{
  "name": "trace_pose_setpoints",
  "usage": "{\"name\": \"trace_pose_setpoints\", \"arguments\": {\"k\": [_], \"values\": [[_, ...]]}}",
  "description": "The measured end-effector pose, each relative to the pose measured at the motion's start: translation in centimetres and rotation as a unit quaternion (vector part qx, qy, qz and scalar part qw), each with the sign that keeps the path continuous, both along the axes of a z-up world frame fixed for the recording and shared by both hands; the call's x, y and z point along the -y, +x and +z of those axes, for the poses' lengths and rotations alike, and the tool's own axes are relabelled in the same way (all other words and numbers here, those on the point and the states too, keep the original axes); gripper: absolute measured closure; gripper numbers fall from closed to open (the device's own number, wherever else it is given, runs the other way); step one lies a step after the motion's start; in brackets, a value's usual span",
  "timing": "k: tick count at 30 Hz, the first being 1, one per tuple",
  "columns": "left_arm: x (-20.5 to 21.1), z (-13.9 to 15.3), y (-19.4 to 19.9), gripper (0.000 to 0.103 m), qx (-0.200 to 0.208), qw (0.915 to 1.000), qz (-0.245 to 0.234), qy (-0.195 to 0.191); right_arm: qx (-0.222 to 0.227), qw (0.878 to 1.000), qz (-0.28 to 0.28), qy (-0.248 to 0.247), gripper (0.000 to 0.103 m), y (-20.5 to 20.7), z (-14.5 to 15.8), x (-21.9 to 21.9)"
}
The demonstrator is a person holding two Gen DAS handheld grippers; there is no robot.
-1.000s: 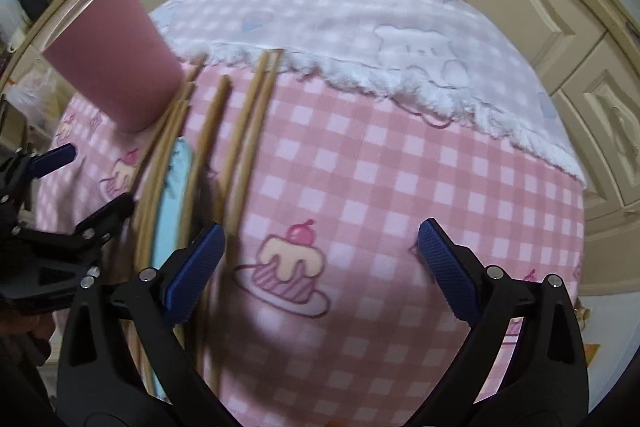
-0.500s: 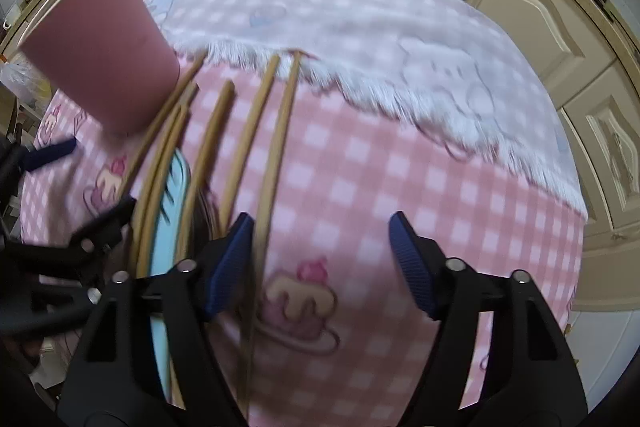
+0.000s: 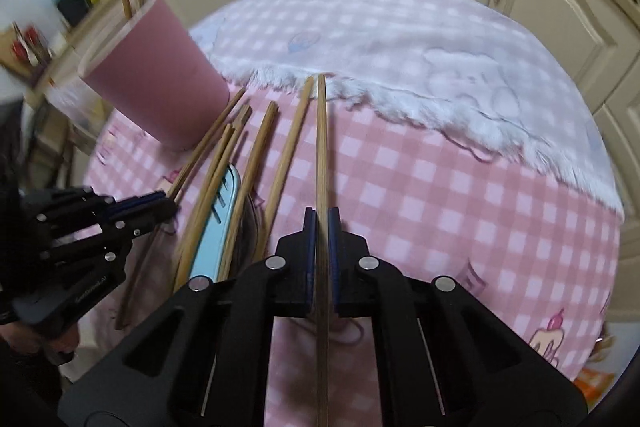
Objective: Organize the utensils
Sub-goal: 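Lift the chopstick with the right tool while the left tool carries one too, drop into cup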
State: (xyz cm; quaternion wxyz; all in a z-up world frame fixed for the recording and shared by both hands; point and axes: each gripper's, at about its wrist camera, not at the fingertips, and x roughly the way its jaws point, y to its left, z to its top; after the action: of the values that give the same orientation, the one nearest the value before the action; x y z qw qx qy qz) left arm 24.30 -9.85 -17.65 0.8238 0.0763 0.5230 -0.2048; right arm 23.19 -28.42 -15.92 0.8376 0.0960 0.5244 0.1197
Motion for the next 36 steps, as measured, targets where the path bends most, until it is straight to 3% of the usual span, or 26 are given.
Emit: {"name": "trace_pose_setpoints", "arguments": {"k": [5,11,17,22,26,30,33,36], "values": [[-0.5,2.1,-2.2,0.098,0.035,0.9984,-0.015,-0.042,0.047,0.996,-0.018,0.075,0.097,-1.4,1.9,2.5],[-0.6,6.5,-3.8,0.098,0.119,0.9884,-0.017,-0.093,0.106,0.987,-0.025,0.118,0.097,-2.5,4.5,3.0],[-2.7,12.0,-3.7,0.098,0.227,0.9633,0.012,-0.143,0.190,0.973,-0.016,0.132,0.097,-1.9,8.8,1.7],[-4.8,16.1,-2.1,0.098,0.298,0.9369,0.053,-0.174,0.278,0.952,-0.001,0.126,0.097,0.0,13.7,-0.7],[-5.9,18.0,-0.3,0.098,0.327,0.9203,0.083,-0.198,0.329,0.935,0.005,0.131,0.097,2.0,16.8,-2.7],[-6.8,20.2,0.9,0.098,0.367,0.8973,0.103,-0.223,0.372,0.918,0.006,0.140,0.097,4.2,19.4,-4.5],[-6.8,21.0,2.1,0.098,0.391,0.8840,0.110,-0.232,0.387,0.911,0.006,0.141,0.097,5.6,20.1,-5.5],[-6.5,21.1,3.4,0.098,0.397,0.8796,0.115,-0.236,0.392,0.909,0.006,0.141,0.096,6.8,20.1,-6.7]]}}
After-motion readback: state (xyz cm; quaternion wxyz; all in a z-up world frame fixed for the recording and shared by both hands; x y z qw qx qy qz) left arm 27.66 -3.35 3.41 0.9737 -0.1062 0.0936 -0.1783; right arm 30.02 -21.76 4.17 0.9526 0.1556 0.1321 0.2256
